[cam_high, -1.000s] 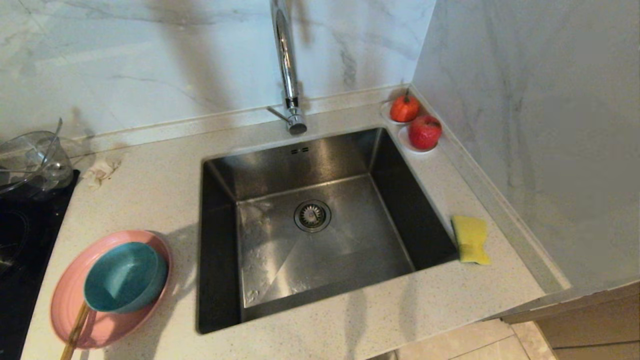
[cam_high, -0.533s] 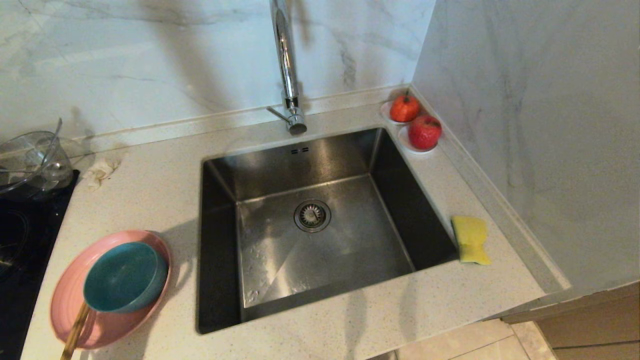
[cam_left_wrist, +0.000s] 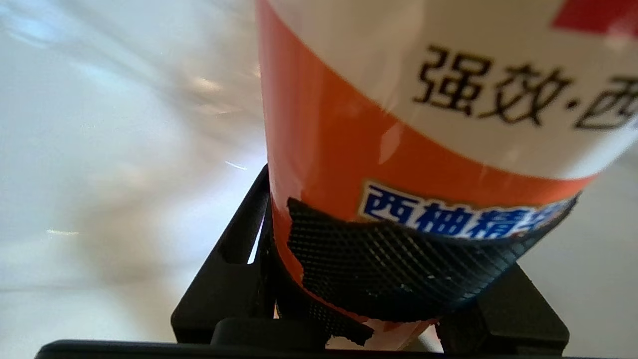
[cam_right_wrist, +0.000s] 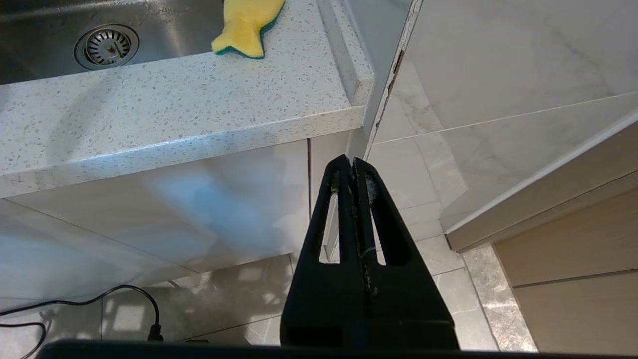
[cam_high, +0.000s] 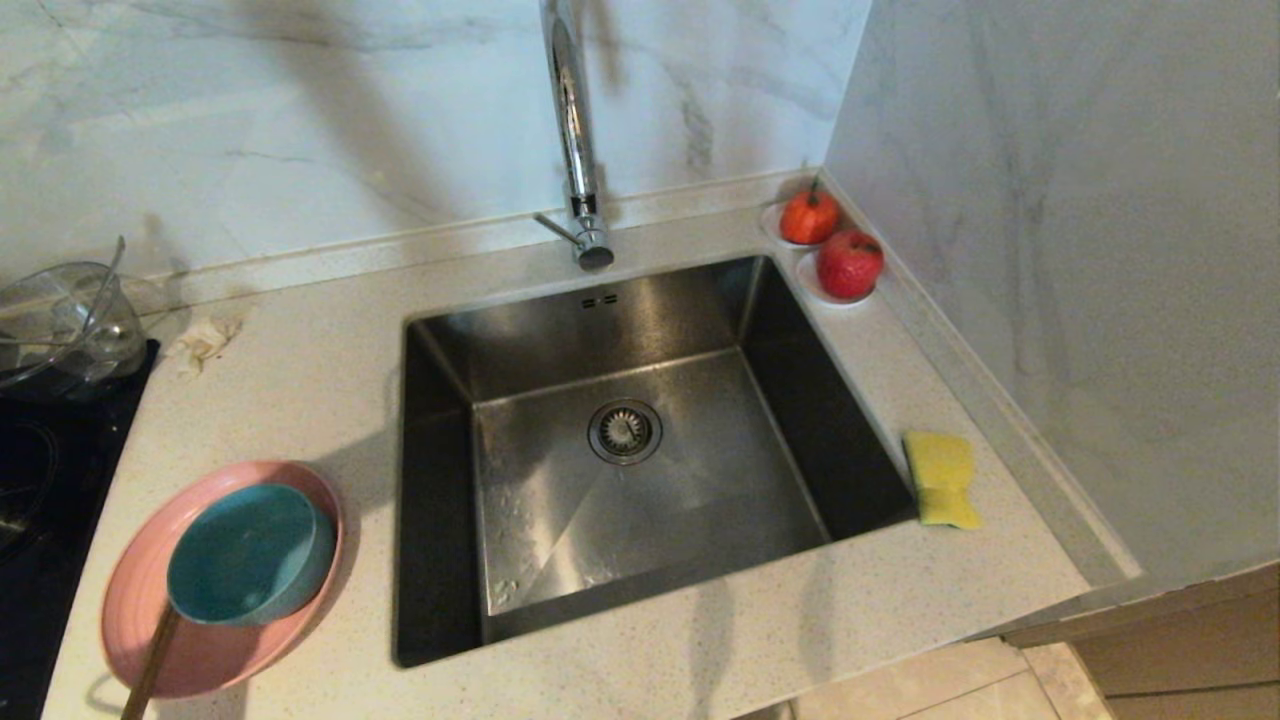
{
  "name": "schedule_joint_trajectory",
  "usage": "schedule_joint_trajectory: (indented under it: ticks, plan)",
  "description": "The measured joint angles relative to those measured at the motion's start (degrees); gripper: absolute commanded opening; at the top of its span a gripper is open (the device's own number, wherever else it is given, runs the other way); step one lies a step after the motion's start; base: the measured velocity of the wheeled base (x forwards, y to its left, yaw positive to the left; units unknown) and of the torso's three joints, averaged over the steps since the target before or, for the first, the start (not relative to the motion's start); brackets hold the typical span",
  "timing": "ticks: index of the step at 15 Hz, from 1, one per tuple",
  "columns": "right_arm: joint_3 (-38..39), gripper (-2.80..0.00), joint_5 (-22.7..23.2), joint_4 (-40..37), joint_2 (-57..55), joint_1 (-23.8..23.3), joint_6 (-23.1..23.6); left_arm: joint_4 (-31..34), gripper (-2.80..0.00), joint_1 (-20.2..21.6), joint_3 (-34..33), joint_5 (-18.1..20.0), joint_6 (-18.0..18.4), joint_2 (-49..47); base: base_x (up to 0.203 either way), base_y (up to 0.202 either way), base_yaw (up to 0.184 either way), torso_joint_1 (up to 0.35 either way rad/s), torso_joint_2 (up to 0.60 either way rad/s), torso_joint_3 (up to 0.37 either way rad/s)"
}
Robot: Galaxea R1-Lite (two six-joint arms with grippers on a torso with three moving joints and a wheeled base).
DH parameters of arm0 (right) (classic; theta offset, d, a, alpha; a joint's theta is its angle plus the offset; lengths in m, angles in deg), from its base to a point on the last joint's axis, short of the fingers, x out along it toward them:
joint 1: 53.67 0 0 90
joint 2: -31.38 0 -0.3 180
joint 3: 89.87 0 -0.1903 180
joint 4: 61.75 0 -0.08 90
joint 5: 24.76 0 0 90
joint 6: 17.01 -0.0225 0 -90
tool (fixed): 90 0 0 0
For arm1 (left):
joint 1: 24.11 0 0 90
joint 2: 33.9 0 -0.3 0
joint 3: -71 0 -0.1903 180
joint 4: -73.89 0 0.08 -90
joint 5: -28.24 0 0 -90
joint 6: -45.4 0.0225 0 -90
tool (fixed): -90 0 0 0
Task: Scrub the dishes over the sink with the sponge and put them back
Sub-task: Place the dish soap on the table
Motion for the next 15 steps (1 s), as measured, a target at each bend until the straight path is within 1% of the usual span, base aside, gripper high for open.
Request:
schedule_joint_trajectory:
  ticks: [1,2,3,4,5,6,9,12,14,15]
  plan:
    - [0.0,-2.80,0.0,0.0,0.0,0.0,0.0,1.6,-2.80,0.0,-1.8,0.5,-3.8,1.1,0.000,0.000,0.000,0.000,0.00,0.000]
    - [0.0,-2.80,0.0,0.0,0.0,0.0,0.0,3.2,-2.80,0.1,-3.5,0.7,-6.6,2.4,0.000,0.000,0.000,0.000,0.00,0.000]
    - [0.0,-2.80,0.0,0.0,0.0,0.0,0.0,5.3,-2.80,0.8,-5.2,1.0,-8.3,3.8,0.000,0.000,0.000,0.000,0.00,0.000]
    - [0.0,-2.80,0.0,0.0,0.0,0.0,0.0,8.0,-2.80,2.7,-7.1,2.2,-9.9,5.5,0.000,0.000,0.000,0.000,0.00,0.000]
    - [0.0,-2.80,0.0,0.0,0.0,0.0,0.0,11.1,-2.80,5.9,-9.2,4.6,-11.7,7.5,0.000,0.000,0.000,0.000,0.00,0.000]
    - [0.0,-2.80,0.0,0.0,0.0,0.0,0.0,14.2,-2.80,9.5,-11.0,7.9,-13.4,9.5,0.000,0.000,0.000,0.000,0.00,0.000]
    - [0.0,-2.80,0.0,0.0,0.0,0.0,0.0,23.0,-2.80,24.1,-15.5,19.8,-20.6,15.8,0.000,0.000,0.000,0.000,0.00,0.000]
    - [0.0,-2.80,0.0,0.0,0.0,0.0,0.0,28.6,-2.80,40.2,-18.2,30.7,-29.9,20.6,0.000,0.000,0.000,0.000,0.00,0.000]
    - [0.0,-2.80,0.0,0.0,0.0,0.0,0.0,30.2,-2.80,49.6,-20.6,36.5,-35.9,23.1,0.000,0.000,0.000,0.000,0.00,0.000]
    - [0.0,-2.80,0.0,0.0,0.0,0.0,0.0,31.3,-2.80,53.8,-22.5,38.8,-38.4,24.6,0.000,0.000,0.000,0.000,0.00,0.000]
